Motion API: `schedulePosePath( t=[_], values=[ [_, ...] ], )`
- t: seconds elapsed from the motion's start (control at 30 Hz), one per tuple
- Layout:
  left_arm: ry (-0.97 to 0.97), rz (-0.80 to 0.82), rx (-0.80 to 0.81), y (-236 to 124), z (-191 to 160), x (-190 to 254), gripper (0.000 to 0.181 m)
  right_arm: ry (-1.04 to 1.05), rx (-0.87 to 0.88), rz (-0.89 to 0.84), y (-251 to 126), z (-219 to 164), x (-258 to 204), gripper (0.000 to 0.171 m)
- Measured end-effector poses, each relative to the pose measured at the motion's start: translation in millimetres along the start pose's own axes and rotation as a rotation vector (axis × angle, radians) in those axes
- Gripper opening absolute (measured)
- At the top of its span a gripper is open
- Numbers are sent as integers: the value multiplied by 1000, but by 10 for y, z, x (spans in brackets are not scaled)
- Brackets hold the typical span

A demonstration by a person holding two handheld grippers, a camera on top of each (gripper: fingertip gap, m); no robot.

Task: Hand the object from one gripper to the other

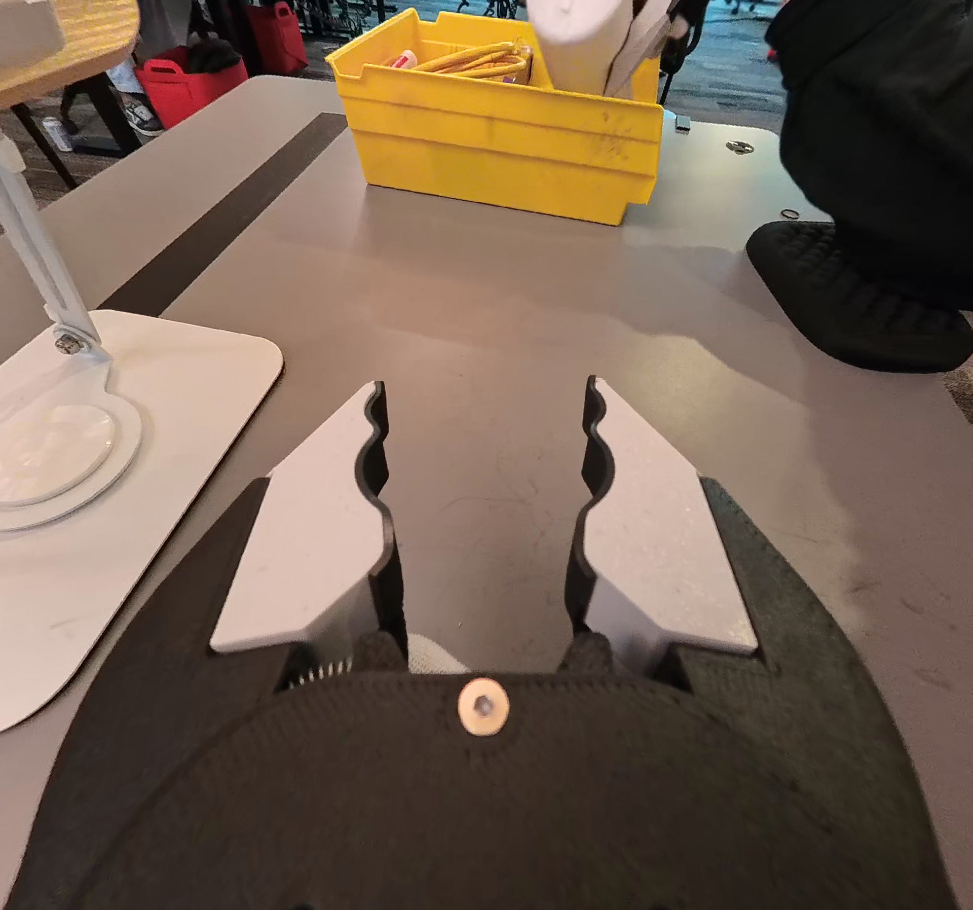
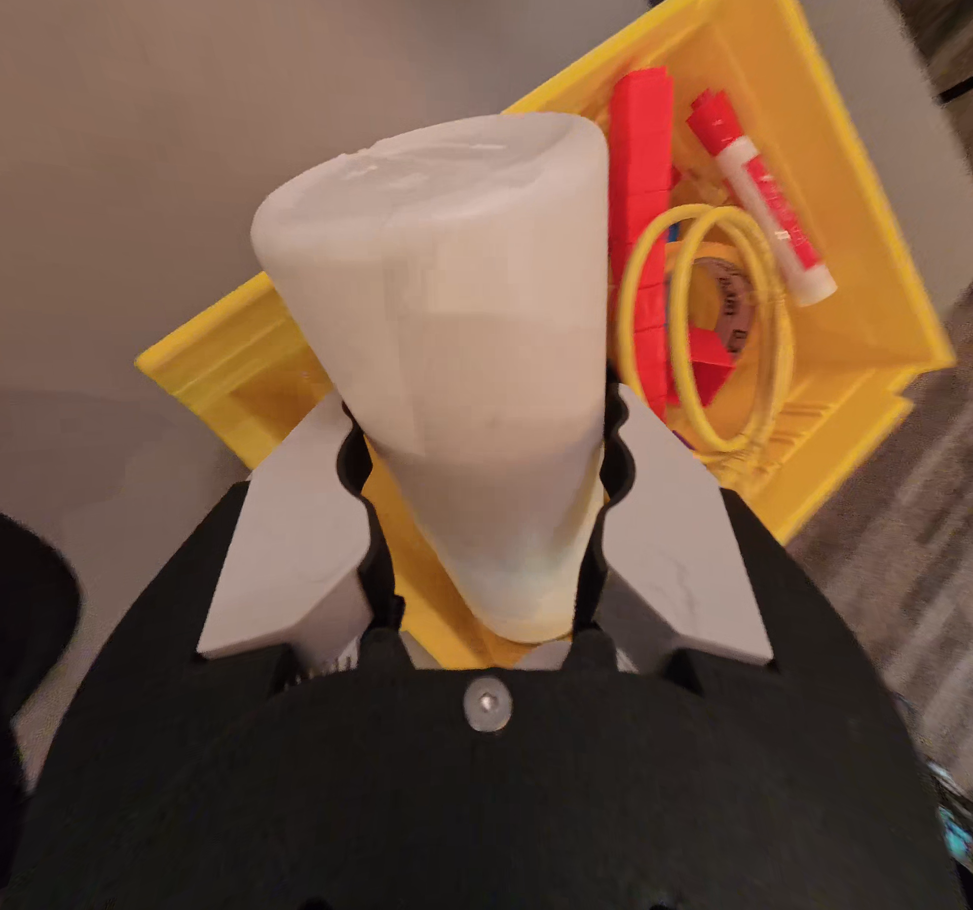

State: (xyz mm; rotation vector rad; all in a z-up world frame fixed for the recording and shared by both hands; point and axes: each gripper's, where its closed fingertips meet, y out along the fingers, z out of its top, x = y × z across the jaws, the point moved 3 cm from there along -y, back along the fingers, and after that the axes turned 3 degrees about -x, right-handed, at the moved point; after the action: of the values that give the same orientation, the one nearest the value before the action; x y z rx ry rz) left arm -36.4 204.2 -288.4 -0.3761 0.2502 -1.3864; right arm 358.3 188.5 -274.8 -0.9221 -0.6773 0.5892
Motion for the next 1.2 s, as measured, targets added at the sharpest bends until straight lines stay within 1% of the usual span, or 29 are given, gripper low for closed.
schedulePosePath(
  t=[0.1,0.17,0.2,0.37,0.5,0.57,0.6,0.77,0.83,0.9,0.97,1.03,1.07,1.13,1.2],
  values=[
    [-4,1,6,-10,6,-7,73,-31,-51,-120,-174,7,94,85],
    [-2,1,8,-17,13,-3,73,-28,-139,-211,-301,-56,168,84],
    [-1,1,7,-21,15,-2,73,-30,-152,-247,-366,-56,191,83],
    [-2,2,19,-54,35,-1,73,-32,-201,-387,-587,-28,299,82],
    [-3,1,21,-66,33,-3,73,-40,-217,-424,-612,-25,340,83],
    [-3,-1,22,-69,34,-1,73,-33,-251,-408,-547,-66,341,83],
    [-2,-2,21,-69,35,3,73,-11,-279,-371,-479,-116,317,83],
    [1,-13,17,-48,36,30,73,-7,-249,-244,-72,-161,226,83],
    [4,-16,16,-36,41,39,73,8,-253,-221,7,-239,135,83],
    [3,-17,14,-17,41,38,73,27,-219,-229,-31,-235,126,83],
    [-4,-26,18,7,50,42,73,62,-196,-216,-70,-170,168,83],
    [-1,-31,15,35,61,57,73,79,-177,-204,-8,-52,226,83],
    [7,-29,7,46,55,63,73,98,-174,-180,43,0,228,83],
    [15,-24,-1,58,43,59,73,122,-95,-113,152,153,226,82],
    [4,-27,4,62,37,41,73,167,-54,-37,217,245,236,82]
  ],
)
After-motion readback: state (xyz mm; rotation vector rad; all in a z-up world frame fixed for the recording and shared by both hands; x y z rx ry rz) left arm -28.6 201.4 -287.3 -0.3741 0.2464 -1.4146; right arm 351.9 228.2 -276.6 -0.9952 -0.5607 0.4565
